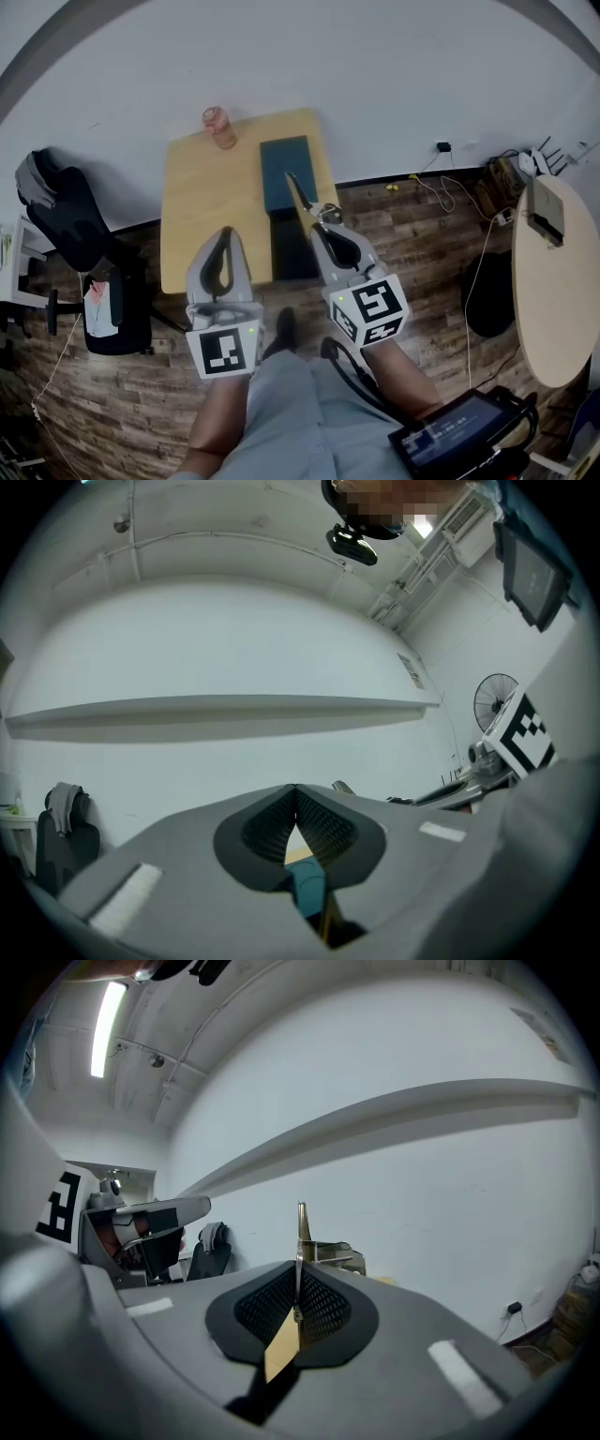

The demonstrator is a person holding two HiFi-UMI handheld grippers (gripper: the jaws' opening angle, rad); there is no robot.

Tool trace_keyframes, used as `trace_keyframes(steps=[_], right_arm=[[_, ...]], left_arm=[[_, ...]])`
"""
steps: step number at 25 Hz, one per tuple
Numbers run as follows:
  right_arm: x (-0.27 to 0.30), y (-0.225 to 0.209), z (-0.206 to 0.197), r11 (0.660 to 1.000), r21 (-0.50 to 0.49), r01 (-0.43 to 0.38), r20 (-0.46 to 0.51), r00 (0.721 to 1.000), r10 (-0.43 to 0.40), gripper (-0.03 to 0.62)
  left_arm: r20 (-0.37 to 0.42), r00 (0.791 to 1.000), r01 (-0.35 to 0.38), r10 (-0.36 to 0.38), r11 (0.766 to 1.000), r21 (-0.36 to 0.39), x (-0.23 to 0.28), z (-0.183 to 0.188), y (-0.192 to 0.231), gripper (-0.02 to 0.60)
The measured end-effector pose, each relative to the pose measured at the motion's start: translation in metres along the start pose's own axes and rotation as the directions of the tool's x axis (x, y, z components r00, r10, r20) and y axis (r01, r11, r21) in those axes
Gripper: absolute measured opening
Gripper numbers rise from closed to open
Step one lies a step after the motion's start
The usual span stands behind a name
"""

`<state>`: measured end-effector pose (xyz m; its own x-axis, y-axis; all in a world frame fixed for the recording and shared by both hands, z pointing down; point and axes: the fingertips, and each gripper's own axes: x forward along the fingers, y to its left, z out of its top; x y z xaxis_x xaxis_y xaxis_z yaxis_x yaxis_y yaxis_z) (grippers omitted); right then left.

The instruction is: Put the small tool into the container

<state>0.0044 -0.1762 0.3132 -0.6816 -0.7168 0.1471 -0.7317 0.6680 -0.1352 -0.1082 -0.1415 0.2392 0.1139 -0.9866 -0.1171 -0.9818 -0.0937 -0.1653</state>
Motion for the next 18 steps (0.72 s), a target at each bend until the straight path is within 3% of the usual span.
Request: trace_keyframes(steps=[9, 18], right_arm=[[0.038, -0.006, -0.015, 0.999, 0.039, 0.028, -0.045, 0.999, -0.026, 0.005], [0.065, -0.010, -0.056, 0.993, 0.101, 0.063, -0.136, 0.990, -0.049, 0.005]], left_arm=[[-0.016, 1.000, 0.025, -0.025, 1.000, -0.005, 0.027, -0.021, 0.026, 0.009], [-0.098, 0.993, 0.055, -0.058, 0.998, -0.032, 0.042, -0.058, 0.041, 0.009]])
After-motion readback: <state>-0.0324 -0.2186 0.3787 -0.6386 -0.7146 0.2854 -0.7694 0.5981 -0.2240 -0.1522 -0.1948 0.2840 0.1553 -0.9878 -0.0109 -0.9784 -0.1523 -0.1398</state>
